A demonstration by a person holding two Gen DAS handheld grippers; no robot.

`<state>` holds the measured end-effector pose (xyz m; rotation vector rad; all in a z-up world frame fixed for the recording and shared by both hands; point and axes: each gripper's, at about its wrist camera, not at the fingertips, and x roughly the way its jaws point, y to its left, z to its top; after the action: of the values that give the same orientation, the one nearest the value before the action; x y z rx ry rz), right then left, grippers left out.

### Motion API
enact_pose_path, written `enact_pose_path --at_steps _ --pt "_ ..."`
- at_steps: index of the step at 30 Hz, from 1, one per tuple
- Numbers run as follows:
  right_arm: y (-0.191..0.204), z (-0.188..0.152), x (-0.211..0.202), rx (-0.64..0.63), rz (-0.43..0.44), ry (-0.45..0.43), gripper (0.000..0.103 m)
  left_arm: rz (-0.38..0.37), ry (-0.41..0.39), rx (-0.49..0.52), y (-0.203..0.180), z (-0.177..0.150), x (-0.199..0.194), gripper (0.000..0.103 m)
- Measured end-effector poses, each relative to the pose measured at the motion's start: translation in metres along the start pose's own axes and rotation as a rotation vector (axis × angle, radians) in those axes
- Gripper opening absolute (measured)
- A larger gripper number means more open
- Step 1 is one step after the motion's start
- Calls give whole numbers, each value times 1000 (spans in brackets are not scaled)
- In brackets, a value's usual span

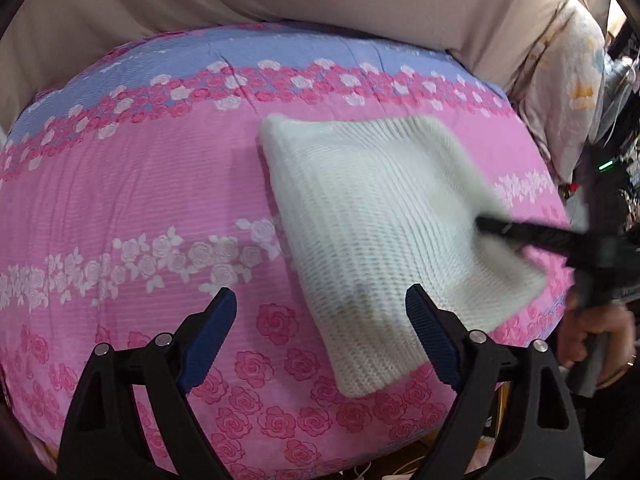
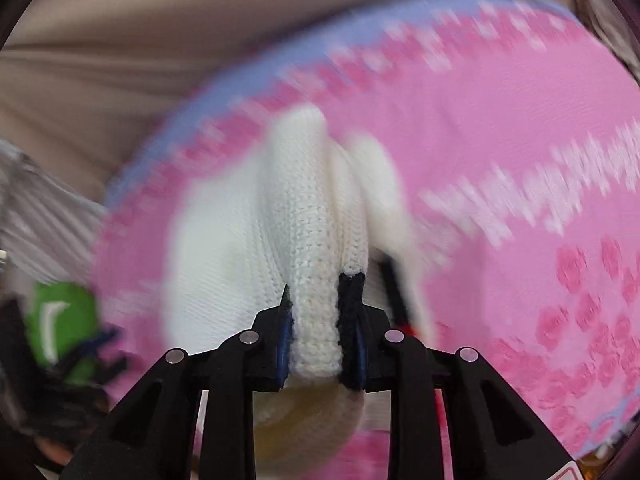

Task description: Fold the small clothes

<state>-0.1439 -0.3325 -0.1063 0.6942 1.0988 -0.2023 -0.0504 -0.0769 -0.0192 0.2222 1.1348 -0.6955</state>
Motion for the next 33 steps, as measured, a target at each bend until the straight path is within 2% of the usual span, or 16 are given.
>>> enact_pose_path --at_steps 1,3,4,6,8,11,15,16,17,18,20,22,27,30,32,33 --pt "-15 -6 16 31 -2 45 24 1 11 15 -5 1 5 84" --pt "-27 -10 10 103 95 7 26 18 11 38 -12 3 9 84" --pt "-26 -10 0 119 112 -15 33 32 5 53 -15 5 10 84" --pt "-18 -11 -28 103 75 -88 38 42 -6 67 -20 10 12 84" --pt "-8 -13 -46 44 54 -100 39 55 -7 75 -26 15 16 84" --pt "4 -28 -54 -19 44 -59 48 80 9 86 -33 18 24 84" --pt "15 -54 -32 -48 57 11 51 77 38 64 -34 17 35 84" --pt "17 -56 -21 -61 34 22 46 73 48 50 -34 16 38 84" --pt "17 -58 -17 -65 12 23 16 70 56 41 -33 16 40 84" --pt "15 -58 -17 -45 17 19 10 71 60 37 -33 15 41 84" --pt "7 -55 -39 34 82 -57 10 67 62 40 -33 13 42 84" --pt "-3 -55 -57 57 80 -97 10 68 71 47 -35 10 44 84" --pt "-44 -81 -2 98 12 117 8 69 146 53 -38 2 66 84" --pt "-33 -75 -20 84 -2 70 14 93 132 44 -36 3 65 84" --pt "-21 -63 -46 39 -37 -7 34 104 114 43 -36 5 61 84" --pt "-14 -56 -56 10 -54 -40 39 108 107 44 -37 6 60 84"
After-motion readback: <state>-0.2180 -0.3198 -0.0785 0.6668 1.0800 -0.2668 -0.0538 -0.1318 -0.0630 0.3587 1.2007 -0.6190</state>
